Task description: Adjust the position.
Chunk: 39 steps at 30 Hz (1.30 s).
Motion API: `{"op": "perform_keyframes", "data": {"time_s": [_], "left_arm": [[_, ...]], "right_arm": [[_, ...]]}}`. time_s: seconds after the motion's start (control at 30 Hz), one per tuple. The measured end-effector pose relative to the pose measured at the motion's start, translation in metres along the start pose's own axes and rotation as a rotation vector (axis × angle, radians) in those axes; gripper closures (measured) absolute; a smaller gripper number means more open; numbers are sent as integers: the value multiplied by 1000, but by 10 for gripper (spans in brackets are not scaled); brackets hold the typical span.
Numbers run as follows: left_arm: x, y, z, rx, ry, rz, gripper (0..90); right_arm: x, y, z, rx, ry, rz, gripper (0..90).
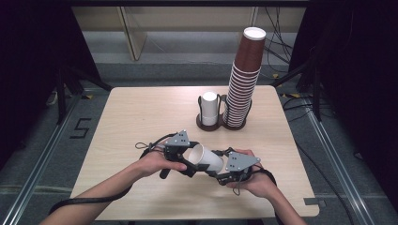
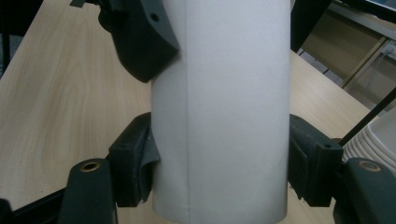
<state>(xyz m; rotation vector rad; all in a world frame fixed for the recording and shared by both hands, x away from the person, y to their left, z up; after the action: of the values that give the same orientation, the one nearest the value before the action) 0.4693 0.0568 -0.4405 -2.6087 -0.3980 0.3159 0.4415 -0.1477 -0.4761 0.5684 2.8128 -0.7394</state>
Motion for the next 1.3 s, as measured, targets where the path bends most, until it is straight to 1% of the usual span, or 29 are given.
{"op": "perform_keyframes", "data": {"time_s": [0.03,0.07,0.13,0.17,0.2,0.23,0.27,0.37,0.4,0.5,0.57,0.6,0.63,0.67,0.7,0.73,0.8,0.83,0.87,0.9,0.93,1.0,1.03,1.07,1.13,1.17,1.2,1.23,1.3], "left_arm": [[0,0,0,0,-5,2,108],[0,0,0,2,6,8,131],[-1,-1,-1,-3,5,-3,139],[-2,-1,-2,-14,3,10,152],[-2,-1,-2,-14,3,10,158],[-3,-3,-2,3,23,-2,166],[-3,-3,-2,3,23,-2,173],[-6,-3,-4,-2,71,-11,193],[-7,-4,-4,4,88,-19,201],[-9,-5,-7,7,120,-16,217],[-10,-6,-9,28,145,-28,222],[-11,-6,-10,32,156,-31,223],[-12,-6,-10,42,173,-36,225],[-14,-6,-11,60,208,-47,226],[-14,-6,-11,60,208,-47,227],[-16,-7,-13,80,237,-56,227],[-16,-9,-15,112,274,-69,227],[-17,-9,-16,117,279,-71,227],[-17,-10,-17,138,303,-78,227],[-17,-10,-17,145,313,-84,226],[-17,-11,-18,163,332,-90,226],[-17,-12,-18,195,362,-100,226],[-17,-12,-18,208,365,-99,226],[-16,-14,-18,239,394,-104,226],[-16,-14,-16,267,406,-98,226],[-16,-14,-16,282,420,-98,226],[-16,-14,-16,300,439,-99,226],[-16,-15,-16,334,475,-100,226],[-17,-15,-15,346,487,-93,226]], "right_arm": [[0,0,0,-1,0,-1,339],[0,1,1,1,0,1,338],[-1,1,1,5,2,-3,338],[-1,2,1,6,-2,-2,337],[-1,2,1,6,-2,-2,337],[-1,2,2,10,1,-6,336],[0,2,2,16,13,-10,337],[0,3,2,27,11,-15,336],[-2,3,2,22,-11,-5,335],[-1,4,2,30,1,-11,331],[-1,4,1,39,14,-14,327],[-1,4,0,42,-2,-9,325],[-1,5,-1,48,5,-12,321],[0,6,-1,72,32,-11,297],[0,6,-1,72,32,-11,297],[0,7,-2,75,31,-12,273],[1,10,1,111,39,0,174],[3,10,2,126,65,-11,152],[3,10,2,126,65,-11,152],[3,11,3,132,66,-6,151],[4,11,6,145,77,-11,150],[5,11,10,154,75,-21,143],[6,11,11,158,82,-23,143],[6,9,14,161,62,-22,143],[6,9,15,168,68,-26,144],[7,7,16,177,92,-29,143],[7,6,17,178,92,-27,145],[5,3,19,172,96,-25,150],[4,2,19,167,87,-17,151]]}}
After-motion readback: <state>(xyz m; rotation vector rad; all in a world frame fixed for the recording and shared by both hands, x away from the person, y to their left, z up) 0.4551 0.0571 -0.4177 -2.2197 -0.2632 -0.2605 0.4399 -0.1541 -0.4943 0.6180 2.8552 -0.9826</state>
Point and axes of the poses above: each handheld gripper's, and its own axes: y roughly forward along the jaws, z roughly out of its underside, x roughly to its left, the point moved 2 cm from there along y, roughly forward along the jaws, and after that the axes turned 3 degrees about x, right-handed, at the moved point
